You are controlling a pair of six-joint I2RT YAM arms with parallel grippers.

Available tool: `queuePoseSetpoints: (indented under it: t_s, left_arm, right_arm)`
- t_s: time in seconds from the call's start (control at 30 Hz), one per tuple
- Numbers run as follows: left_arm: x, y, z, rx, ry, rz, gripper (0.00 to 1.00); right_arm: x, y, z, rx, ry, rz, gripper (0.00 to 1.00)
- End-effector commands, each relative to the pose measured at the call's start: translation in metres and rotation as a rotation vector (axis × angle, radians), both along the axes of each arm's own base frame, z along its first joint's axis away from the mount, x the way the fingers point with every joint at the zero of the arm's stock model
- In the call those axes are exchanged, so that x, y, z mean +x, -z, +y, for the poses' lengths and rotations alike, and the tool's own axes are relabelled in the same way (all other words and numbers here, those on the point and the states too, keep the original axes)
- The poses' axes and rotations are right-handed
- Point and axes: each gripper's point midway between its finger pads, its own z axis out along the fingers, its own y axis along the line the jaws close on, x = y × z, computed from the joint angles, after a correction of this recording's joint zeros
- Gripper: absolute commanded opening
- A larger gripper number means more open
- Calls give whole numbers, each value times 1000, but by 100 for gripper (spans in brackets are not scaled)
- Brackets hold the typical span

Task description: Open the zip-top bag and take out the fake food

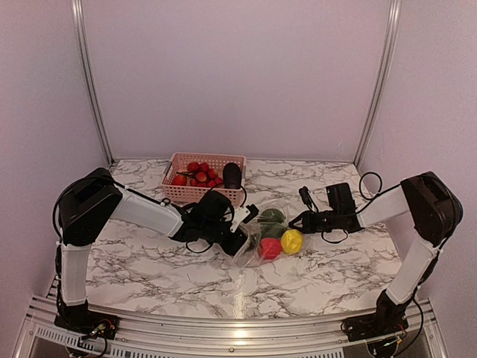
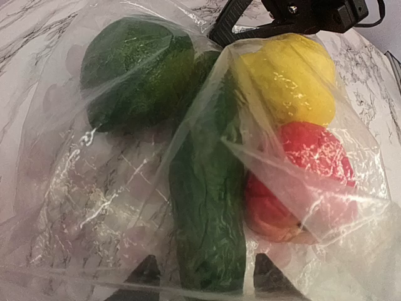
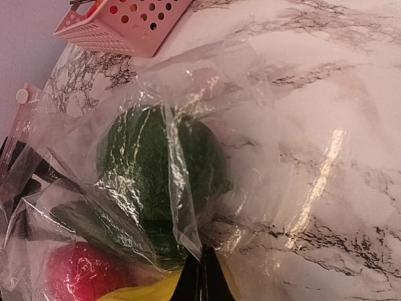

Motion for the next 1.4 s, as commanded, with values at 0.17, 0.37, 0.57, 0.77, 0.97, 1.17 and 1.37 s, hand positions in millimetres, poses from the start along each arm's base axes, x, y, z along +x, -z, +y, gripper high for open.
queuePoseSetpoints:
  t_s: [0.17, 0.37, 0.57, 0.77, 0.97, 1.17, 1.37]
  left_arm:
    - [-7, 28, 17, 237, -4, -44, 24]
    - [-17, -1, 48, 239, -61, -68, 17]
    - [-34, -13, 87, 292, -106, -64, 16]
    - [-52, -30, 115, 241, -174, -41, 17]
    - [-64, -49, 117, 159, -192, 13, 15]
    - [-87, -67, 147, 140, -247, 82, 14]
    - [-110, -100, 179, 38, -361, 157, 13]
  right_arm:
    - [4, -4, 0, -16, 1, -12, 0]
    - [6, -8, -7, -19, 30, -27, 0]
    - [6, -7, -13, -29, 47, -35, 0]
    - [9, -10, -13, -33, 53, -45, 0]
    - [11, -12, -14, -35, 56, -52, 0]
    - [13, -16, -18, -52, 77, -67, 0]
    - [14, -17, -18, -50, 80, -70, 0]
